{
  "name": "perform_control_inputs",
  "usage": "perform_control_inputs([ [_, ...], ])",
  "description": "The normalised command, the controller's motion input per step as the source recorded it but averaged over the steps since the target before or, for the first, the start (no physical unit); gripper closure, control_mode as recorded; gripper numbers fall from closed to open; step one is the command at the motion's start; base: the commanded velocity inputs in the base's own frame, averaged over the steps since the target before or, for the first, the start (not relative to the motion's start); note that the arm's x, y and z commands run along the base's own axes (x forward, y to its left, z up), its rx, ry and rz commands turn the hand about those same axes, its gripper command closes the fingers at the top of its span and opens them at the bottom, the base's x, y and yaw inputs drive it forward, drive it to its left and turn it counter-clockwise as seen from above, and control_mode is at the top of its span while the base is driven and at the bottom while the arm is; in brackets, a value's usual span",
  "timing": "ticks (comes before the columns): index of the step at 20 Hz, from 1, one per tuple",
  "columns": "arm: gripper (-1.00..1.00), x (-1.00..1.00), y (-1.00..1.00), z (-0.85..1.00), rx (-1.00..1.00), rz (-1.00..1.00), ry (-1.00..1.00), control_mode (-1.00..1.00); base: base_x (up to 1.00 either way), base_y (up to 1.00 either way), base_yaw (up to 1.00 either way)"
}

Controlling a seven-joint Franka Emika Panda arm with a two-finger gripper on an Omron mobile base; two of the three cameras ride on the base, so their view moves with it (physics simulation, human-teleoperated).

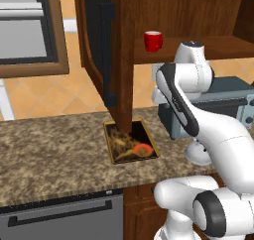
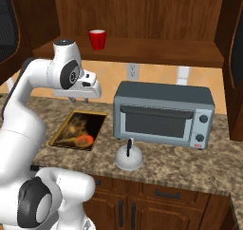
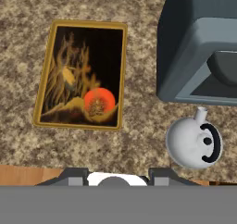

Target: Pick the kettle from the counter and place it on the tray. Then pick the mug from the cabinet and place it on the tray. Then close the cabinet doors.

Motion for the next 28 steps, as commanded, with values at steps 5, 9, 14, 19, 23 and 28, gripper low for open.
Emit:
perform_control_inputs([
  [5, -1.00, -0.05, -0.03, 0.00, 0.00, -0.03, -0.09, -1.00, 0.00, 0.00, 0.00],
  [9, -1.00, -0.38, -0.14, 0.19, 0.00, -0.17, -0.51, -1.00, 0.00, 0.00, 0.00],
  [14, -1.00, -0.04, -0.03, 0.61, 0.00, -0.14, -0.55, -1.00, 0.00, 0.00, 0.00],
  [19, -1.00, 0.44, -0.01, 0.63, 0.03, -0.01, -0.40, -1.00, 0.00, 0.00, 0.00],
  [23, -1.00, 0.64, -0.14, 0.45, 0.11, 0.01, -0.23, -1.00, 0.00, 0.00, 0.00],
  [28, -1.00, 0.55, -0.17, 0.34, 0.07, 0.11, -0.11, -1.00, 0.00, 0.00, 0.00],
])
